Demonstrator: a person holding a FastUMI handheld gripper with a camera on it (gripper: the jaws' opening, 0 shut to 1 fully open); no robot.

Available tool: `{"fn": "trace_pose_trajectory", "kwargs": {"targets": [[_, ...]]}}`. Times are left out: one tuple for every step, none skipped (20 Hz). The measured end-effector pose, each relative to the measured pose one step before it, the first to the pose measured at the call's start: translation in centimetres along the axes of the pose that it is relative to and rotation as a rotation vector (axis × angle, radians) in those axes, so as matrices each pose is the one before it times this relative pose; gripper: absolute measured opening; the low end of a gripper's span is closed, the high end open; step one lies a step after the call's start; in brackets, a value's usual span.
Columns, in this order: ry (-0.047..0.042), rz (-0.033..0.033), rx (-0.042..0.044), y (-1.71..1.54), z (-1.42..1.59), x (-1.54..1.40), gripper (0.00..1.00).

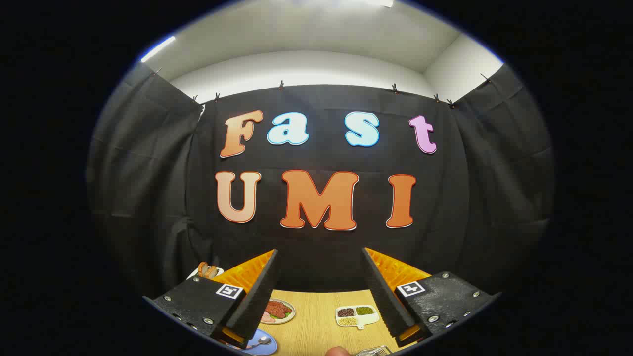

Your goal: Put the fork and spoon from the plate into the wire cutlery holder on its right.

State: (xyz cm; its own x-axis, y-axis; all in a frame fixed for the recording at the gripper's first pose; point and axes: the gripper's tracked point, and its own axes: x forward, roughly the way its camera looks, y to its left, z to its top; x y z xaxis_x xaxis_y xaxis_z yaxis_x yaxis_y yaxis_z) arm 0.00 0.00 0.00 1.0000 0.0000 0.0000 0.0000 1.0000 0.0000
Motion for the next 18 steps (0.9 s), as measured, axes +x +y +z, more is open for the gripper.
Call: {"fn": "trace_pose_trajectory", "kwargs": {"targets": [[-0.00056, 0.00092, -0.00039, 0.069, -0.086, 0.014, 0.97], [0.00111, -0.00113, -0.00201, 0.031, -0.032, 0.049, 0.97], [0.00154, 0.00061, -0.0022, 0.054, -0.034, 0.009, 0.97], [0.0019, -0.00067, -0.00159, 0.031, 0.012, 0.03, 0.97], [0.00425, 0.00096, -0.00026, 0.062, -0.104, 0.054, 0.97], [0.00107, 0.00501, 0.00148, 0.157, 0.024, -0.034, 0.97], [0.00088, 0.00308, 0.0006, 0.156, 0.076, -0.005, 0.97], [-0.00039, 0.00203, -0.00098, 0.055, 0.03, 0.056, 0.97], [-0.00194, 0.00324, -0.00115, 0.063, 0.051, -0.013, 0.97], [-0.0009, 0.0023, -0.00196, 0.099, 0.002, -0.001, 0.97], [0.00088, 0.00254, -0.00172, 0.101, -0.042, -0.022, 0.97], [0.00129, 0.00112, -0.00168, 0.044, -0.009, -0.013, 0.97], [0.00146, 0.00344, 0.00087, 0.094, -0.04, -0.016, 0.97], [0.00192, 0.00162, 0.0019, 0.088, -0.055, 0.007, 0.97], [0.00281, 0.00461, 0.00337, 0.103, -0.106, 0.018, 0.97], [0.00288, 0.0047, 0.00256, 0.221, -0.127, 0.054, 0.97], [0.00419, 0.00181, -0.00023, 0.161, -0.238, -0.003, 0.97], [0.00887, 0.00347, -0.00262, 0.177, -0.455, -0.001, 0.97]]}}
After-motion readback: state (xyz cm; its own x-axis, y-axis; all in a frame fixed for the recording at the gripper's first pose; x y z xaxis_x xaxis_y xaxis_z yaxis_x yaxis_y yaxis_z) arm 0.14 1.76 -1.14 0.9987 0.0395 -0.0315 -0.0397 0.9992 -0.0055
